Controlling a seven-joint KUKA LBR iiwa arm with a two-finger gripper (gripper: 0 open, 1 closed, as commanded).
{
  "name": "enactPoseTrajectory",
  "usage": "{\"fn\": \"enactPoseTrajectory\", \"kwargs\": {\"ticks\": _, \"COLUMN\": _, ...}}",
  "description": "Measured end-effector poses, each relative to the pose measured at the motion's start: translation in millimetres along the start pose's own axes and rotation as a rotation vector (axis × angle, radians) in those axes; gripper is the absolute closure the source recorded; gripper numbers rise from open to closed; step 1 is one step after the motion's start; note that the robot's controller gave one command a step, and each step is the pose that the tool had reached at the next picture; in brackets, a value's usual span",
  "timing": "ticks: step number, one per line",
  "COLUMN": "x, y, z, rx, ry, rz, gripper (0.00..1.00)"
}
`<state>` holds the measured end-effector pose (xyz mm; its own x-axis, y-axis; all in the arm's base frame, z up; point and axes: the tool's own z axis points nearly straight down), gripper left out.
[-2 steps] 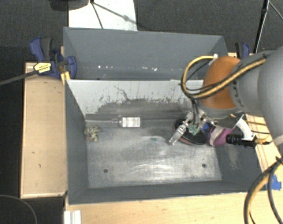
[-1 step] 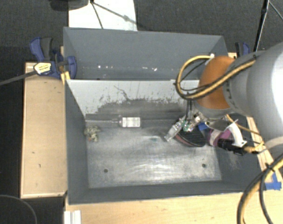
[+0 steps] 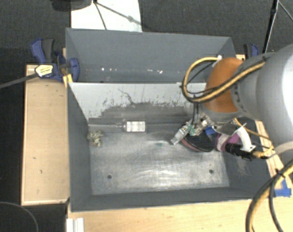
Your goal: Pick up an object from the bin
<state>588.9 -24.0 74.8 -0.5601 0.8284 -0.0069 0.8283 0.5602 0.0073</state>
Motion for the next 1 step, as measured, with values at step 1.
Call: {"fn": "enactPoseTrajectory", "kwargs": {"ticks": 1, "x": -1.8, "y": 1.6, "z": -64.3, "rx": 0.002, "ry": 0.003, "rz": -0.009, "gripper": 1.0}}
